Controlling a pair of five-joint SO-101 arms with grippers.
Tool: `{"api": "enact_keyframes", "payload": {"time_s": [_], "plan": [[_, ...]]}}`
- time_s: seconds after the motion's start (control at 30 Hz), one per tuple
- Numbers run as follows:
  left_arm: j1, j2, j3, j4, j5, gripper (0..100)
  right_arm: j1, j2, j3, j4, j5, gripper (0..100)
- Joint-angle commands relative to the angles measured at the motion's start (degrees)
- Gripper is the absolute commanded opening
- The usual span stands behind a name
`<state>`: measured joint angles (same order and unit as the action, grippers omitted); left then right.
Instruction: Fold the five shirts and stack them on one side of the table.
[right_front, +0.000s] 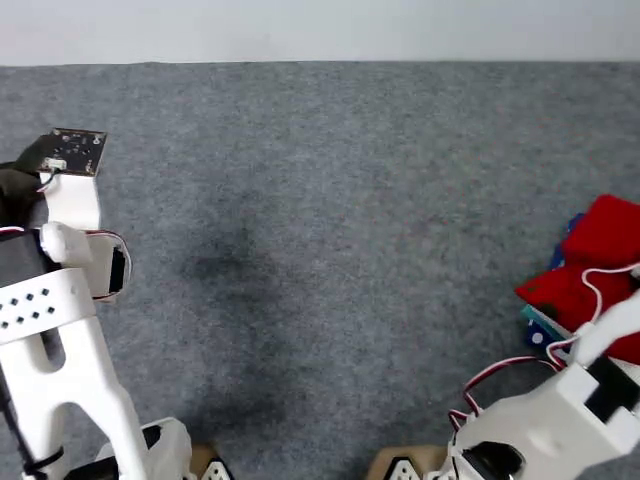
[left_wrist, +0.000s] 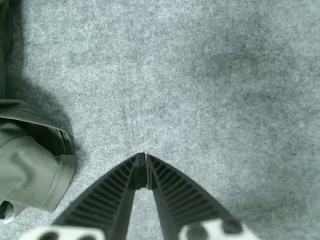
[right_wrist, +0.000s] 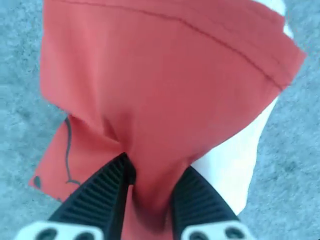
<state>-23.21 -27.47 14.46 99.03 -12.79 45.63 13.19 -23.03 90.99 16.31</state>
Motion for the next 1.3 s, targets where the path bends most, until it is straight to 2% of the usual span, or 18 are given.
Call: {"api": "enact_keyframes", "payload": {"time_s": [0.0, 0.1, 0.3, 0.37, 0.6, 0.77, 0.83, 1.0, 1.17, 1.27], "plan": [[0.09, -1.14, -1.89, -0.26, -0.62, 1, 1.27, -3.56, -0.35, -1.45, 1.93, 1.1], [0.09, -1.14, -1.89, -0.26, -0.62, 1, 2.59, -3.56, -0.35, -1.63, 3.96, 2.6], [0.09, -1.23, -1.89, 0.26, -0.62, 1, 5.32, -4.09, -0.79, -1.45, 5.1, 20.6], [0.09, -1.23, -1.8, 0.44, -0.7, 1, 5.58, -4.7, -2.02, -0.66, 5.1, 22.1], [0.09, -1.23, -1.8, 0.44, -0.7, 1, 2.07, -10.07, -7.21, 10.42, 4.84, 20.6], [0.09, -1.23, -1.8, 0.44, -0.62, 1, -0.13, -9.54, -7.03, 10.95, 5.1, 0.0], [0.09, -1.32, -1.8, 0.44, -0.62, 1, 0.4, -7.43, -7.03, 9.27, 5.1, 4.2], [0.09, -1.23, -1.8, 0.44, -0.44, 1, 5.49, 1.45, -7.03, -2.68, 5.54, 1.2], [0.09, -1.23, -1.8, 0.53, -0.44, 1, 8.22, 14.37, -7.12, -13.14, 12.48, 0.9], [0.09, -1.23, -1.8, 0.53, -0.44, 1, 7.87, 18.15, -9.67, -14.02, 13.45, 0.9]]}}
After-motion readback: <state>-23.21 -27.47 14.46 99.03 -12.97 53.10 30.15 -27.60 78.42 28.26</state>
